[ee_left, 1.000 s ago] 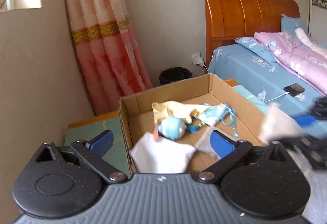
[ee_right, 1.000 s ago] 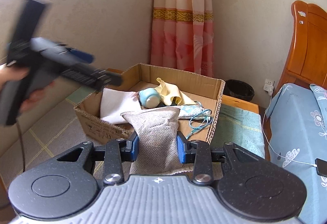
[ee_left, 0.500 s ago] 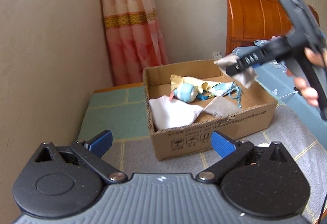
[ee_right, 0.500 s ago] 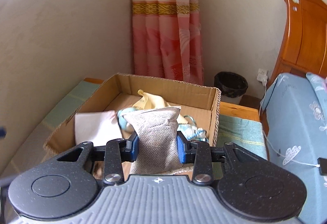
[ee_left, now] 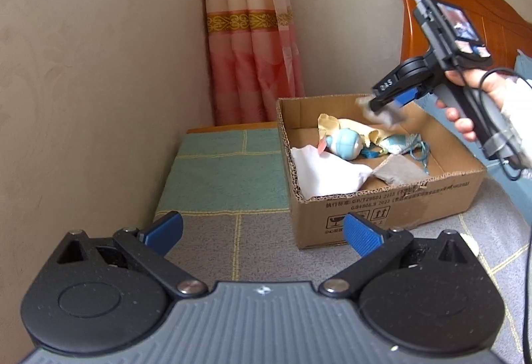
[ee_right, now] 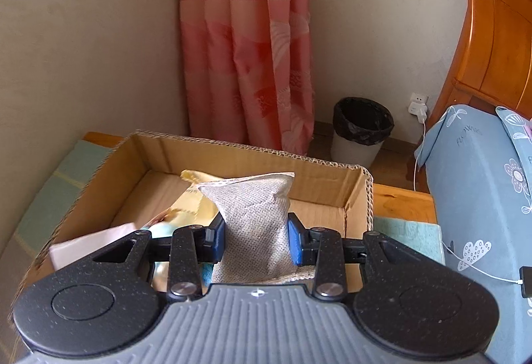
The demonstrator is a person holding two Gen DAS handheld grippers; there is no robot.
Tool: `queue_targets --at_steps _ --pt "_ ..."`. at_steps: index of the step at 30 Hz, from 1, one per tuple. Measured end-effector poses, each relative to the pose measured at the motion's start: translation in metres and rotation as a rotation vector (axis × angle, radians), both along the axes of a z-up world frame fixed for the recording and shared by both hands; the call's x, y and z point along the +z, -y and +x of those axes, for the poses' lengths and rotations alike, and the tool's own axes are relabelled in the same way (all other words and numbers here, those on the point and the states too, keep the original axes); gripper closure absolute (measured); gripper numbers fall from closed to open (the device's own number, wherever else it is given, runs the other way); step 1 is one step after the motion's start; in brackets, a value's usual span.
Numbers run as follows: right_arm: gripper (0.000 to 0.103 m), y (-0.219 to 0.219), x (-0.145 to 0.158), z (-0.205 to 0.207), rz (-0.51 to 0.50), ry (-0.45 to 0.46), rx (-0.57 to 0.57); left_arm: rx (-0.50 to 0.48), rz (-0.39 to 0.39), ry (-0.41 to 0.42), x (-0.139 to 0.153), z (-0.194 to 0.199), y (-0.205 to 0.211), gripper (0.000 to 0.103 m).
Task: Organize soft objects
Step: 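Lower the grey pouch into the box and open the right gripper, then move the left gripper to the orange earplug while the right gripper approaches the white scrunchie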
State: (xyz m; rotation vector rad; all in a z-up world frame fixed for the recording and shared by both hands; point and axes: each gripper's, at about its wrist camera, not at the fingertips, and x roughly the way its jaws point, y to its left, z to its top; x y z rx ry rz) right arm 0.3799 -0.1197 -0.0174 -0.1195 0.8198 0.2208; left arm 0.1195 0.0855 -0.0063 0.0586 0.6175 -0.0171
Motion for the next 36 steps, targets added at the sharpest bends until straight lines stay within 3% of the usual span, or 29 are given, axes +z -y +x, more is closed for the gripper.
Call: queue_targets --at_steps 2,4,6,15,25,30,36 --pt "0.022 -0.001 0.002 0.004 0.006 0.012 -0.014 0.001 -0.007 -0.001 0.001 -0.001 -0.001 0.001" --pt "0.006 0.001 0.007 0.001 0.035 0.033 -0.022 0.001 -0.003 -0.002 0.002 -0.002 0.0 0.001" --pt "0.001 0.004 0.014 -0.006 0.065 0.042 -0.006 0.0 -0.005 -0.002 0.003 -0.003 0.0 0.001" --pt "0.0 0.009 0.038 -0.061 0.068 0.082 0.046 -0.019 0.009 0.009 0.009 -0.022 0.009 0.001" --pt "0.0 0.028 0.044 -0.138 0.033 0.137 0.072 -0.027 0.028 -0.001 0.01 -0.029 0.02 0.001" --pt "0.0 0.041 0.034 -0.17 0.018 0.15 0.039 -0.039 0.033 -0.011 0.007 -0.03 0.025 0.001" --pt "0.0 0.054 0.0 -0.2 0.006 0.08 -0.018 -0.047 0.041 -0.035 0.002 -0.028 0.031 0.001"
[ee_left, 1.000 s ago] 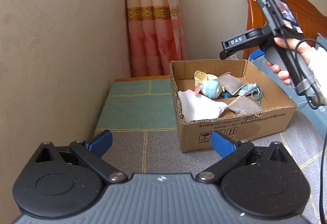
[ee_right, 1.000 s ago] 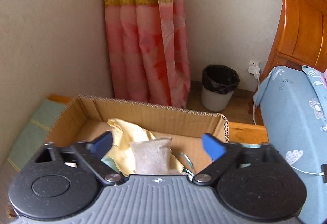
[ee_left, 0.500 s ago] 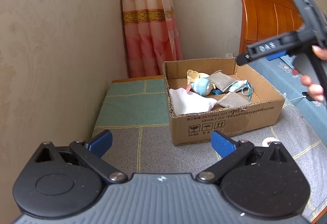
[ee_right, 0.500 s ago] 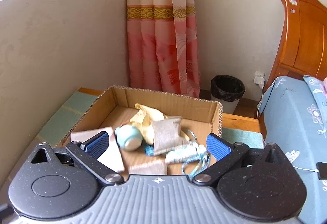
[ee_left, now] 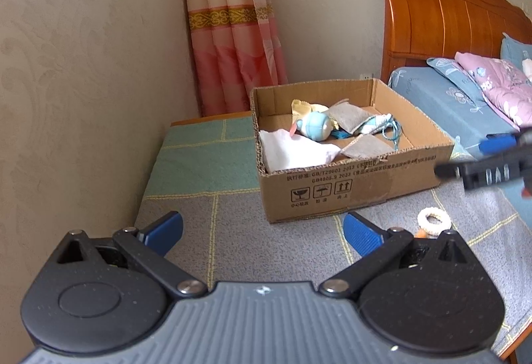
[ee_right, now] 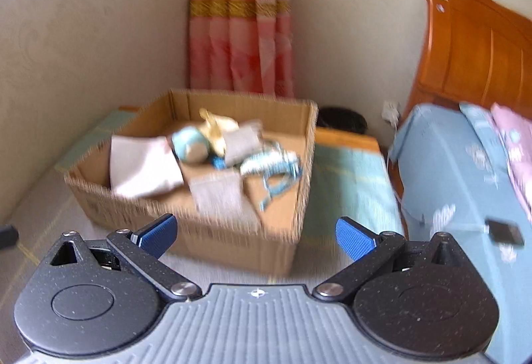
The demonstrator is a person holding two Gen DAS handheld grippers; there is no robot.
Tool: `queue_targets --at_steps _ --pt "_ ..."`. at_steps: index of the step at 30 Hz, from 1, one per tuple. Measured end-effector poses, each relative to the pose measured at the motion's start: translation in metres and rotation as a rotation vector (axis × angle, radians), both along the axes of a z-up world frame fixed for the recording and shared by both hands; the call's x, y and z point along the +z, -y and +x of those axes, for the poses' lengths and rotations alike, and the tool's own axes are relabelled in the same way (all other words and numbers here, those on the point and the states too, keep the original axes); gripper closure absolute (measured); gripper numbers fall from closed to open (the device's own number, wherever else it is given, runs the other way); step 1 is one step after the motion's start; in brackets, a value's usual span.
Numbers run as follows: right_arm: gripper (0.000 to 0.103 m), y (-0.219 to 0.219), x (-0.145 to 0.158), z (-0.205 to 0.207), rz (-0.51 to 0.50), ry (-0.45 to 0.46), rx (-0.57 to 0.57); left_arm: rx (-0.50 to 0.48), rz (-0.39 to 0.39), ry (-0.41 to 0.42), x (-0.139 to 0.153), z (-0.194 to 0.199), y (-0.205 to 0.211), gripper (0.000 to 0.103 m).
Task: Organize soft objects
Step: 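Move the left gripper to the orange earplug while the right gripper approaches the white scrunchie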
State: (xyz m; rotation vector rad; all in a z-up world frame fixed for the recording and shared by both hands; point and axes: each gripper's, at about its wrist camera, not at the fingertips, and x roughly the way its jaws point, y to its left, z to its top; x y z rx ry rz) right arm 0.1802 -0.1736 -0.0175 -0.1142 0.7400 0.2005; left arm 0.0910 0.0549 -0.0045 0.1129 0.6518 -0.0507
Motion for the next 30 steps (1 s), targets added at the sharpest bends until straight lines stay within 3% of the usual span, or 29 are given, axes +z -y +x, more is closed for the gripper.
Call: queue_targets --at_steps 11,22,30 --pt "0.0 0.004 -0.061 -0.027 -0.096 -0.115 -0.02 -0.027 0.006 -0.047 -0.012 0.008 0.013 0.001" --pt "0.0 0.003 -0.073 -0.019 -0.077 -0.101 -0.022 -0.042 0.039 -0.087 -0.02 0.016 0.03 0.001" --pt "0.0 -0.01 -0.075 -0.025 -0.036 -0.126 0.057 -0.057 0.054 -0.109 -0.025 0.02 0.039 0.001"
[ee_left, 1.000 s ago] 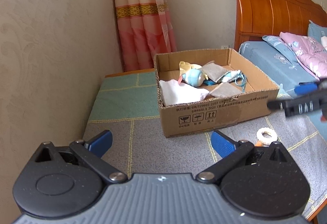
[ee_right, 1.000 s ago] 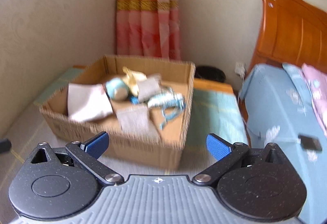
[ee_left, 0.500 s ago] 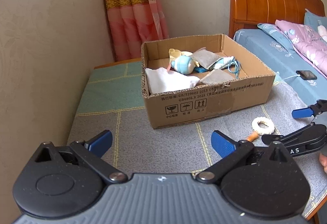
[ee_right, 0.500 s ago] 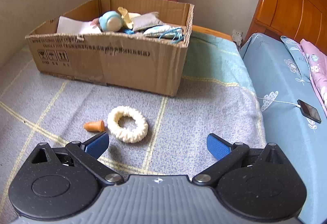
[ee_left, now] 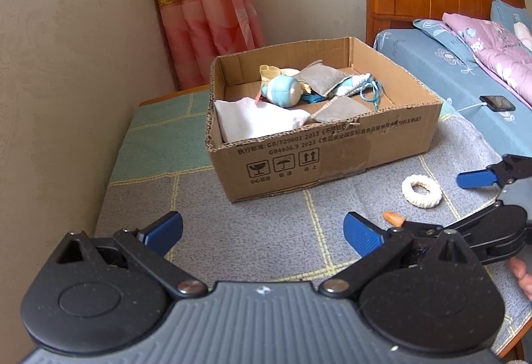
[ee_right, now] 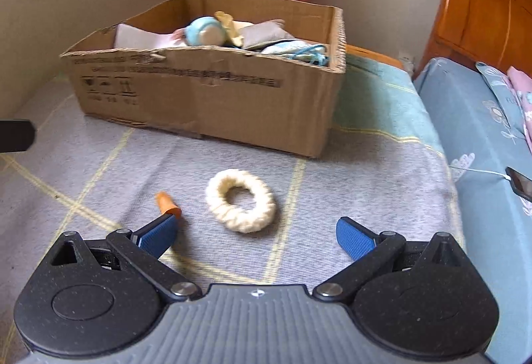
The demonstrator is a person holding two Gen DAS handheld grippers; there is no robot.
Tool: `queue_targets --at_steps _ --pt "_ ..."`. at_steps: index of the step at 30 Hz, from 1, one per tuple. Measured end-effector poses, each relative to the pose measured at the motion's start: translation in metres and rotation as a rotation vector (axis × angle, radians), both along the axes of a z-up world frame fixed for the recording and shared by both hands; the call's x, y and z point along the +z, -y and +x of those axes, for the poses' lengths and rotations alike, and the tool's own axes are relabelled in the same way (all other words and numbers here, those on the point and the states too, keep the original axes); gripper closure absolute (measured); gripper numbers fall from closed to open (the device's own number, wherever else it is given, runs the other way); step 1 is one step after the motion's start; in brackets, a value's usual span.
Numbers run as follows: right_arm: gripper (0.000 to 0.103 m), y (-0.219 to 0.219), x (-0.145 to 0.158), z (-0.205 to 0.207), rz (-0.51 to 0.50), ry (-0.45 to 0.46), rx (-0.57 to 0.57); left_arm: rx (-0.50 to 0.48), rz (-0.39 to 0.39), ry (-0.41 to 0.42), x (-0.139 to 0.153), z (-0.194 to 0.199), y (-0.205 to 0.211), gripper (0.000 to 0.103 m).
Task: Organize soft objects
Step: 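Move the left gripper to the orange earplug while the right gripper approaches the white scrunchie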
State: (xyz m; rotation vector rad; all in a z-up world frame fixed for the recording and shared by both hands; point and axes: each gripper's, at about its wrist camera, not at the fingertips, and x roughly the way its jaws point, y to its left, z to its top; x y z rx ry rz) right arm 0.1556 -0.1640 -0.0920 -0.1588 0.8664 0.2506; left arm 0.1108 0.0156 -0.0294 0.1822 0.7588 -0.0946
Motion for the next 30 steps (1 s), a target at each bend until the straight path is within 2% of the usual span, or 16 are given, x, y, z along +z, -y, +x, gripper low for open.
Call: queue_targets --at_steps 10,21,25,30 --pt "0.0 0.001 0.0 0.001 0.006 0.004 -0.003 -0.064 0.012 -0.008 -0.003 0.0 0.011 0.001" --pt "0.0 0.02 0.002 -0.006 -0.032 0.004 -0.026 -0.293 0.011 -0.032 -0.03 0.012 0.03 0.001" --pt "0.0 0.031 0.002 -0.008 -0.021 -0.009 -0.037 -0.324 -0.033 -0.054 -0.042 0.022 0.031 0.005" --pt "0.0 0.038 0.002 -0.013 -0.02 -0.009 -0.027 -0.359 -0.074 -0.083 -0.052 0.031 0.032 0.019"
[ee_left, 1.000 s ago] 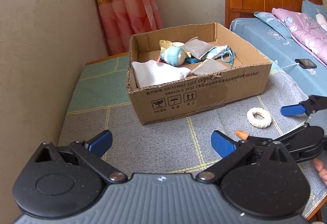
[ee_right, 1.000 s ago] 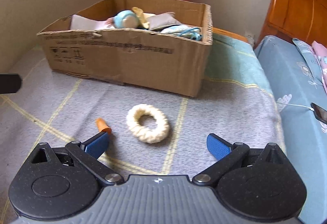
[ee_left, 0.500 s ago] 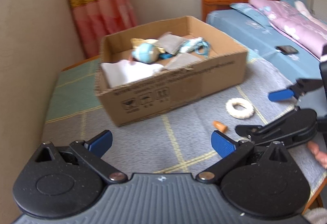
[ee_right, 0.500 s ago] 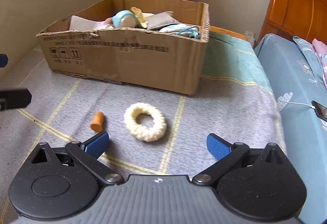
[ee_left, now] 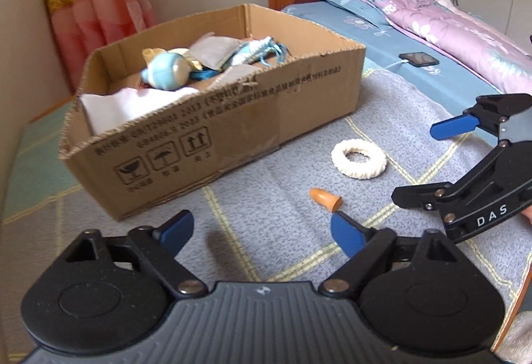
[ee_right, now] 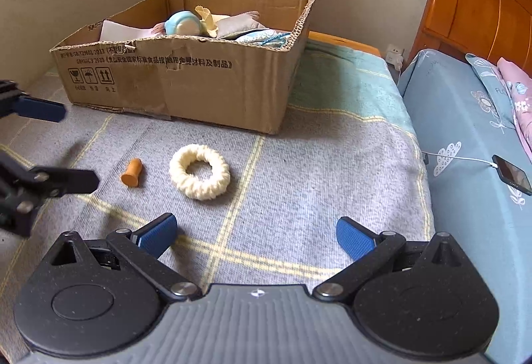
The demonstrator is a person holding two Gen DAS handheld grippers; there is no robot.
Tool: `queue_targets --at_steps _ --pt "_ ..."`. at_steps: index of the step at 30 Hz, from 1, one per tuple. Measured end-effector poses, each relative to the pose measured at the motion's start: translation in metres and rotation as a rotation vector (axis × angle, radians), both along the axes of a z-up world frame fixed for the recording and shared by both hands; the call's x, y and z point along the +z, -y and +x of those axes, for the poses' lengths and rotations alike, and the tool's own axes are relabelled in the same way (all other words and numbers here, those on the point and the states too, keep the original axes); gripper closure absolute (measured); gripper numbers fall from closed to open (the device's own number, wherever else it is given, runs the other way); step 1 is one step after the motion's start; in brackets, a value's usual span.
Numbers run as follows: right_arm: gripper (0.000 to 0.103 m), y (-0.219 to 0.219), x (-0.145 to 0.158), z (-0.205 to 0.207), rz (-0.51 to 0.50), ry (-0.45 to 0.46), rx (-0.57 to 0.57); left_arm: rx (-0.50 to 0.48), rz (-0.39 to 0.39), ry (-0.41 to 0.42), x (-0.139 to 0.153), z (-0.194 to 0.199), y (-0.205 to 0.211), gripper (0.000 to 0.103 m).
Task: Organize soft objects
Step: 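Move the left gripper to the orange earplug while the right gripper approaches the white scrunchie, then grasp the orange earplug with the left gripper while the right gripper grasps the white scrunchie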
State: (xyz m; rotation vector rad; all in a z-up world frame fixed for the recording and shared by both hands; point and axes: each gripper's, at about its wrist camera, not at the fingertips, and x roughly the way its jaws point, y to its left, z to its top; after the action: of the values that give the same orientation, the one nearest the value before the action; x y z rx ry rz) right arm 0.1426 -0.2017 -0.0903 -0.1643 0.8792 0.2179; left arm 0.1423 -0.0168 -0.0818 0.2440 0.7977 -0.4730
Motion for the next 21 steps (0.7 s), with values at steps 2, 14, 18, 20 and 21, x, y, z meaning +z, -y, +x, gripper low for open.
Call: queue_targets --at_steps 2,14,18,20,21 --pt "0.0 0.001 0.0 -0.001 0.003 0.002 0.002 -0.014 -0.011 -0.018 -0.002 0.002 0.002 0.028" --pt "0.0 0.003 -0.001 -0.002 0.011 0.012 0.007 -0.162 -0.025 -0.02 -0.004 0.01 0.019 0.05" --pt "0.0 0.004 -0.001 -0.002 0.012 0.014 0.007 -0.207 -0.028 -0.017 -0.004 0.013 0.023 0.059" --pt "0.0 0.004 -0.001 -0.003 0.013 0.017 0.007 -0.232 -0.025 -0.019 -0.003 0.014 0.026 0.061" --pt "0.0 0.004 -0.001 -0.003 0.013 0.019 0.007 -0.245 -0.024 -0.02 -0.003 0.015 0.028 0.061"
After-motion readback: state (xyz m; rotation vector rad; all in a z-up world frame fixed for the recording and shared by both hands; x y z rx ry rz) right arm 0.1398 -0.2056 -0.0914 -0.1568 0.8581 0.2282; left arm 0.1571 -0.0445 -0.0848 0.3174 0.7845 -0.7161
